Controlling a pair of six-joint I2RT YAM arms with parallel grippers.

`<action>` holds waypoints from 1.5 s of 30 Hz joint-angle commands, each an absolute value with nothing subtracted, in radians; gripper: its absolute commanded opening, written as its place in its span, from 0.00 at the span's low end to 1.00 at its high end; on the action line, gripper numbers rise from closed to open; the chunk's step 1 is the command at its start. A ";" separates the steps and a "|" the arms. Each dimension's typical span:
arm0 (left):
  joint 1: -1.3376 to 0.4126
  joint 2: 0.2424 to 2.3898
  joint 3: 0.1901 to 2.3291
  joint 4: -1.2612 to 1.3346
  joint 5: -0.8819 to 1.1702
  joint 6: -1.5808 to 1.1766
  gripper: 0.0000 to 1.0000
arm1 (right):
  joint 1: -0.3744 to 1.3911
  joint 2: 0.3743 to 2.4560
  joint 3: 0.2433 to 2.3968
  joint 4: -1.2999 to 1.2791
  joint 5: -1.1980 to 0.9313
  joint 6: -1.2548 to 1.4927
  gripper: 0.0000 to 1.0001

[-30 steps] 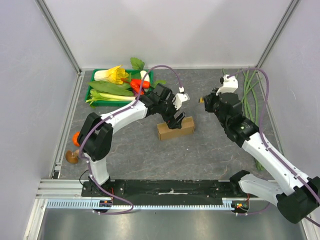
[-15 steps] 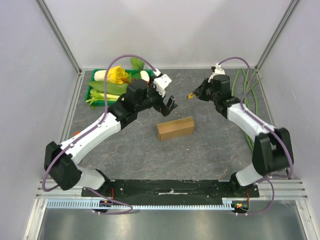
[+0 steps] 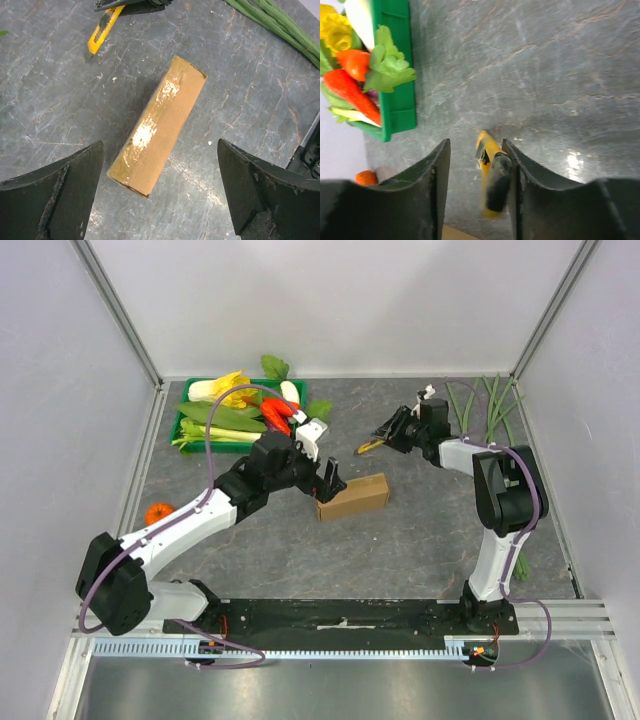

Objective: Unpack the express box

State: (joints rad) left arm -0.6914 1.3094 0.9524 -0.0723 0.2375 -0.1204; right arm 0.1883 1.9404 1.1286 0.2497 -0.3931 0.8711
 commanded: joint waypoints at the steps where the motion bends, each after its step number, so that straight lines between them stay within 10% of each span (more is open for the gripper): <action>1: -0.692 1.236 0.934 0.006 0.194 -0.216 1.00 | 0.176 1.907 1.158 0.155 -0.267 0.862 0.57; 8: -0.692 1.207 0.923 -0.055 0.164 -0.212 0.96 | 0.167 1.760 1.114 -0.130 -0.022 0.864 0.82; 16: -0.706 1.246 0.858 -0.087 0.377 -0.296 0.64 | 0.189 1.525 1.106 -0.276 0.084 0.750 0.88; 26: -0.838 1.305 0.726 0.028 0.404 -0.313 0.47 | 0.380 1.727 1.331 -0.310 -0.147 0.588 0.54; 37: -0.833 1.474 0.817 0.015 -0.078 -0.480 0.42 | 0.436 1.747 1.266 -0.391 -0.166 0.495 0.47; 45: -0.736 1.548 0.865 0.147 0.042 -0.554 0.43 | 0.434 1.617 1.119 -0.431 -0.242 0.431 0.48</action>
